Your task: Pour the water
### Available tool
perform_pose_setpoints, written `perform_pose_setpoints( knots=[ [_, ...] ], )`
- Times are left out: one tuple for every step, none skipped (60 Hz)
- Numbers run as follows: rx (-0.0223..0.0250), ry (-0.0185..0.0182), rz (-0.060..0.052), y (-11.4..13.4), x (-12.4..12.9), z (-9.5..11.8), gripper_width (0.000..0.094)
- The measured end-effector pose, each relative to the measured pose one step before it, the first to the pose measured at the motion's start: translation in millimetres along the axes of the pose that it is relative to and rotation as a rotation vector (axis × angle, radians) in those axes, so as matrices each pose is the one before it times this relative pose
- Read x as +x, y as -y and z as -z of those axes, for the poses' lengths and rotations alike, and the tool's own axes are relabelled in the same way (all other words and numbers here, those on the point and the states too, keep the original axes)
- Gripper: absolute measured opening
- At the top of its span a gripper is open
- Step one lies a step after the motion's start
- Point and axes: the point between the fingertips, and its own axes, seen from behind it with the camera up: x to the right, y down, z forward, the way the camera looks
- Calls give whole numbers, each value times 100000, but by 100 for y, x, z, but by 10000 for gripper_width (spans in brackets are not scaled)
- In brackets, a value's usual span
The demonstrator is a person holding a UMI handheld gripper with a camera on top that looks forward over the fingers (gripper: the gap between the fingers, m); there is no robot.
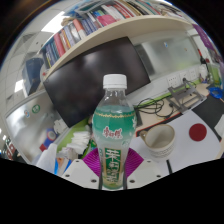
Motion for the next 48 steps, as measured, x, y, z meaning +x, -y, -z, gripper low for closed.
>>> perform_pose_setpoints(
  knots=[
    [-645,1966,-3861,246,-715,-55,270],
    [-664,1898,-4051,184,-711,-77,270],
    [-783,1817,-4465,133,-662,-70,270],
    [-1183,1232,-4808,-1,-862,-193,270],
    [-1128,2078,-5330,31,-684,-51,269],
    [-1084,2227,-5362,-29,-397,-134,269],
    [-1252,1895,-5541,-33,-600,-35,270],
    [-1201,1769,-5190,-71,-569,-46,269],
    [-981,1736,-4890,-36,-535,-49,268],
    [-783,1563,-4708,-10,-446,-66,269],
    [-684,1546,-4661,8,-383,-88,269],
    [-740,1551,-4602,-15,-384,-99,270],
    [-774,1582,-4608,-21,-360,-99,270],
    [-658,1084,-4755,-20,-410,-123,270],
    [-463,1690,-4881,53,-306,-55,270],
    [-441,1734,-5225,68,-336,-107,270],
    [-738,1888,-5065,1,-223,-246,269],
    [-675,1919,-5096,61,-275,-86,270],
    [-164,1620,-5096,167,-243,-44,270],
    [127,1390,-4999,272,-154,-16,268],
    [145,1383,-4629,245,-171,-60,268],
    [-132,1511,-4101,177,-211,-32,268],
    [-397,1642,-3758,99,-241,-15,268],
    [-332,1642,-3573,137,-230,11,270],
    [-255,1423,-3390,158,-140,3,271],
    [-35,1291,-3277,208,-136,31,271],
    [-48,384,-3573,14,-458,77,271],
    [-477,1354,-2788,97,-109,-17,269],
    [-905,1484,-2609,-6,-198,-3,268],
    [-519,1013,-2344,154,-197,-18,271],
    [34,919,-2452,177,-140,36,269],
    [429,793,-2264,266,-51,-2,270],
    [307,784,-2279,264,-47,-20,270],
    [224,1049,-2352,257,-146,-16,270],
    [172,1216,-2450,253,-181,-19,270],
    [213,1057,-2781,253,-295,210,271],
    [437,1404,-2395,346,-268,15,269],
    [286,1047,-2317,284,-215,-105,269],
    [337,1170,-2222,311,-140,24,268],
    [227,948,-1979,274,-172,52,268],
    [134,688,-1478,245,-109,35,268],
    [50,466,-948,238,-88,45,271],
    [-24,378,-539,215,-34,27,269],
    [-186,382,-575,190,-79,12,269],
    [-288,458,-732,155,-110,26,268],
    [-411,681,-1008,103,-175,28,267],
    [-122,682,-1691,32,-330,35,268],
    [-108,819,-1686,162,-194,-68,267]
  ],
)
